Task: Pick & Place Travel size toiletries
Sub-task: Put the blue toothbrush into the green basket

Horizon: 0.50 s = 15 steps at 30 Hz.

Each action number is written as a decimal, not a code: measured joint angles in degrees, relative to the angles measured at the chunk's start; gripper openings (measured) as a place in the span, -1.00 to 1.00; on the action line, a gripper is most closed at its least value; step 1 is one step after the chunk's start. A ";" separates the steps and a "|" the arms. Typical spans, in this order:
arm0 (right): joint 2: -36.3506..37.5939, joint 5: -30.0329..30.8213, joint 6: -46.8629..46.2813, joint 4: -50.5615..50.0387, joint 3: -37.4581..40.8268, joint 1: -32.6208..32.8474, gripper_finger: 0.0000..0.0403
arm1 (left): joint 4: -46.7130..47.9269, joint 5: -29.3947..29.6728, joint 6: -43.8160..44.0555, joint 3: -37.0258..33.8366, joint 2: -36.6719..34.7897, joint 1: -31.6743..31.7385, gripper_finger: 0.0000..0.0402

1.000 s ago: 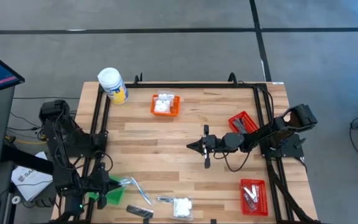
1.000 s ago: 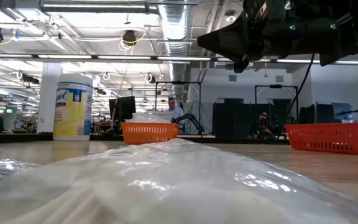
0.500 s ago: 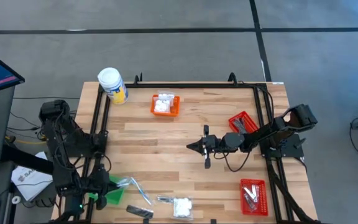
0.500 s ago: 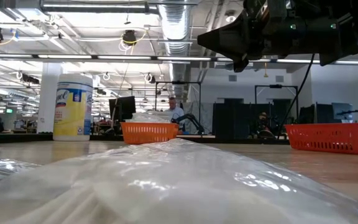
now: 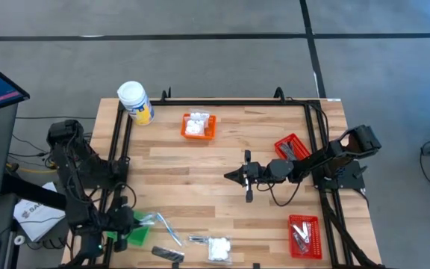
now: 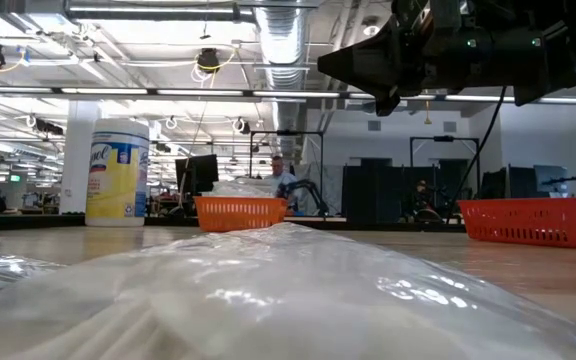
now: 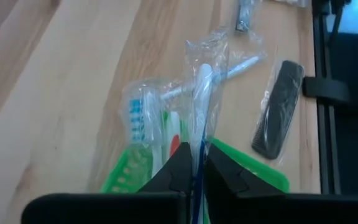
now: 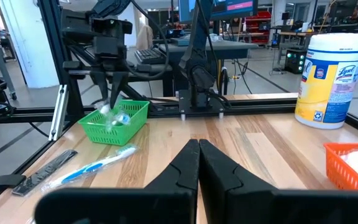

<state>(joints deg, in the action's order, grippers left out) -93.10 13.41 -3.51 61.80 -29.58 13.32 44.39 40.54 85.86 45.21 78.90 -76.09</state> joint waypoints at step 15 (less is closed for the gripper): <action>0.01 0.02 0.00 0.00 0.00 0.04 -1.00 | 0.42 -3.72 7.94 0.00 -0.01 0.02 -0.86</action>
<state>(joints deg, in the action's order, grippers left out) -93.09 13.43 -3.51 61.80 -29.58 13.37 44.81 36.82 93.80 45.21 78.89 -76.07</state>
